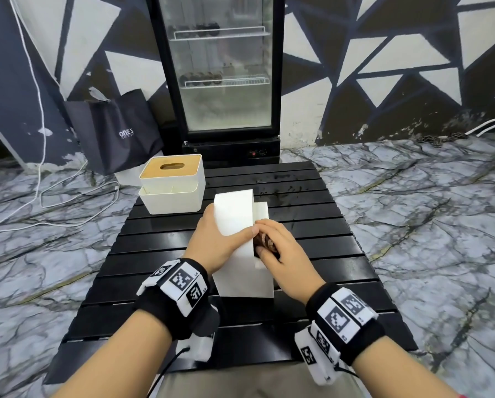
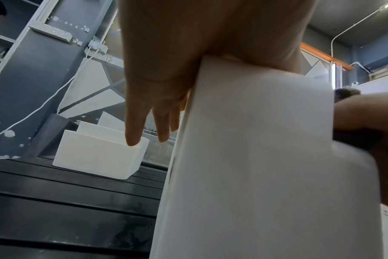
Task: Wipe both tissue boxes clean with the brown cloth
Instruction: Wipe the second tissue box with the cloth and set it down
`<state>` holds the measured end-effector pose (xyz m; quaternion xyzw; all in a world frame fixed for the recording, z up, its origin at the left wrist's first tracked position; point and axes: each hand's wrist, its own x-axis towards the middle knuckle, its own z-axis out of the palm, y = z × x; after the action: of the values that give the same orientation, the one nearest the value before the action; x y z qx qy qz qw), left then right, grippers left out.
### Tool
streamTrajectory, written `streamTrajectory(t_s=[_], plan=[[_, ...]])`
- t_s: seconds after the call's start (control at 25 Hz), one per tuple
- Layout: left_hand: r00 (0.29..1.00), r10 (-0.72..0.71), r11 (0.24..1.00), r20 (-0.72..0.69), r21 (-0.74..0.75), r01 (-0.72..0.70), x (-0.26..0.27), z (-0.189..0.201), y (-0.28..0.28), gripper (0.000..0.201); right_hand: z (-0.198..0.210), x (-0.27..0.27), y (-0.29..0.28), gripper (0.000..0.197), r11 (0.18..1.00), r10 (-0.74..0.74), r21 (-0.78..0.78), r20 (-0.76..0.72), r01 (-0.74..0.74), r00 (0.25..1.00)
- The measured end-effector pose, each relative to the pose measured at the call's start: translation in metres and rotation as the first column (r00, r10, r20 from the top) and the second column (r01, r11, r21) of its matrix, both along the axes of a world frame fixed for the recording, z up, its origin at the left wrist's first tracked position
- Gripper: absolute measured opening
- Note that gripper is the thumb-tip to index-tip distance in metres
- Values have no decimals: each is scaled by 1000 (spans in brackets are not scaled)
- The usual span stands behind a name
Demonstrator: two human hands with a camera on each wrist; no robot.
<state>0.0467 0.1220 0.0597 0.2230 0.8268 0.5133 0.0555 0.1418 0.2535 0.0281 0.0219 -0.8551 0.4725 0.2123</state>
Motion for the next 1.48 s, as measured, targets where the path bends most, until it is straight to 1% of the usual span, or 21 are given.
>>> streamTrajectory(t_s=[0.08, 0.2, 0.28, 0.36, 0.48, 0.6, 0.72, 0.8, 0.88, 1.04, 1.24, 1.36, 1.4, 1.48], plan=[[1000, 11, 1000, 3, 4, -11, 0, -1, 0, 93, -3, 0, -5, 41, 1000, -16, 9, 1, 16, 1000], [1000, 0, 1000, 2, -10, 0, -2, -3, -1, 93, -8, 12, -4, 46, 999, 31, 33, 8, -31, 999], [1000, -25, 1000, 2, -10, 25, -2, -2, -1, 95, -7, 12, 2, 44, 998, 49, 25, -1, -49, 999], [999, -33, 999, 0, 4, 33, -3, -2, -1, 95, -4, 5, 3, 41, 999, 34, -3, 6, -34, 999], [1000, -29, 999, 10, 20, 29, -1, 0, -1, 88, -6, 5, -6, 45, 1000, -15, 5, 6, 15, 1000], [999, -36, 999, 15, 25, 36, 1, 0, -1, 82, -9, 15, -4, 46, 999, 33, 24, 0, -33, 999], [999, -40, 999, 13, 28, 39, 1, 2, -1, 87, -4, 9, 4, 43, 999, 48, 20, -1, -48, 999], [999, -32, 999, 16, 30, 32, 0, 0, 0, 89, -2, 2, 2, 41, 1000, 20, -1, -9, -20, 1000], [1000, -18, 999, 23, 32, 17, 1, -1, 0, 87, -5, 3, -3, 42, 1000, -1, -4, -10, 1, 1000], [999, -1, 1000, 33, 12, 0, 3, 1, 0, 85, -9, 17, 1, 43, 998, 23, 61, -25, -21, 999], [999, 1, 1000, 52, 10, -1, 4, 2, -1, 84, 10, 29, 23, 39, 981, 63, 185, -5, -61, 998], [997, -5, 1000, 78, -23, 7, 4, 7, -2, 84, 12, 39, 47, 36, 991, -3, 136, -4, 4, 1000], [996, -9, 999, 86, -33, 12, 5, 9, -2, 85, 8, 41, 53, 36, 990, -39, 139, 28, 35, 999], [995, -19, 999, 102, -34, 23, 6, 14, -4, 85, -3, 43, 63, 35, 973, -100, 222, 130, 69, 986]])
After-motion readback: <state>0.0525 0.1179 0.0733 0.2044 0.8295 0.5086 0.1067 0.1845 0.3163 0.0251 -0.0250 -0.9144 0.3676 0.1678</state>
